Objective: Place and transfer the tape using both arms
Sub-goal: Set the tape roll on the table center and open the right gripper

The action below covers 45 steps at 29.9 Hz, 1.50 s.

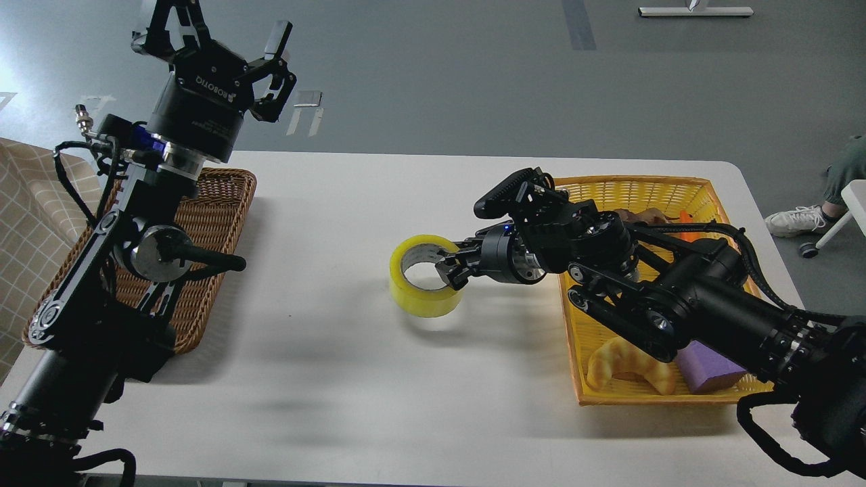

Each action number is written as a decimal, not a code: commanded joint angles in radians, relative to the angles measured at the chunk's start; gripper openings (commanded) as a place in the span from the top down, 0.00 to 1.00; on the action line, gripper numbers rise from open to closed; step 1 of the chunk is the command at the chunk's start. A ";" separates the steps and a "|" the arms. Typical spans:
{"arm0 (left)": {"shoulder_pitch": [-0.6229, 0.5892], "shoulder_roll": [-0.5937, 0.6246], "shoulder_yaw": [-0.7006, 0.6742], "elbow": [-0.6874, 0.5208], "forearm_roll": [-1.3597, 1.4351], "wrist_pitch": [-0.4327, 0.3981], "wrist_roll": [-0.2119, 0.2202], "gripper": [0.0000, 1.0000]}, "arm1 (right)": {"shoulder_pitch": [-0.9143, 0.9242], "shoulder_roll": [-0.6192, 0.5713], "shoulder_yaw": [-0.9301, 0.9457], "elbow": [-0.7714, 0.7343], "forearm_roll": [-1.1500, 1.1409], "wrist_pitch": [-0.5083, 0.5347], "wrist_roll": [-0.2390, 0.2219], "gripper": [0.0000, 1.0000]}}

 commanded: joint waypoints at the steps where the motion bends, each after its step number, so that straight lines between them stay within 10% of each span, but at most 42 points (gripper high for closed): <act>1: 0.006 0.003 0.000 -0.002 0.000 -0.002 -0.007 0.02 | -0.017 0.002 0.001 0.000 -0.002 0.000 -0.001 0.75; 32: 0.025 0.001 -0.001 -0.002 0.000 -0.002 -0.020 0.02 | -0.072 -0.006 0.011 0.005 0.003 0.000 0.007 0.71; 36: 0.025 0.003 -0.001 -0.002 0.000 -0.002 -0.020 0.02 | -0.072 -0.006 0.023 0.005 0.006 0.000 0.007 0.50; 39: 0.025 0.004 -0.001 -0.002 0.000 -0.002 -0.021 0.02 | -0.073 -0.005 0.050 0.001 0.017 0.000 0.007 0.09; 45: 0.025 0.004 -0.001 -0.002 0.000 -0.002 -0.021 0.02 | -0.072 0.000 0.118 0.000 0.021 0.000 0.009 0.03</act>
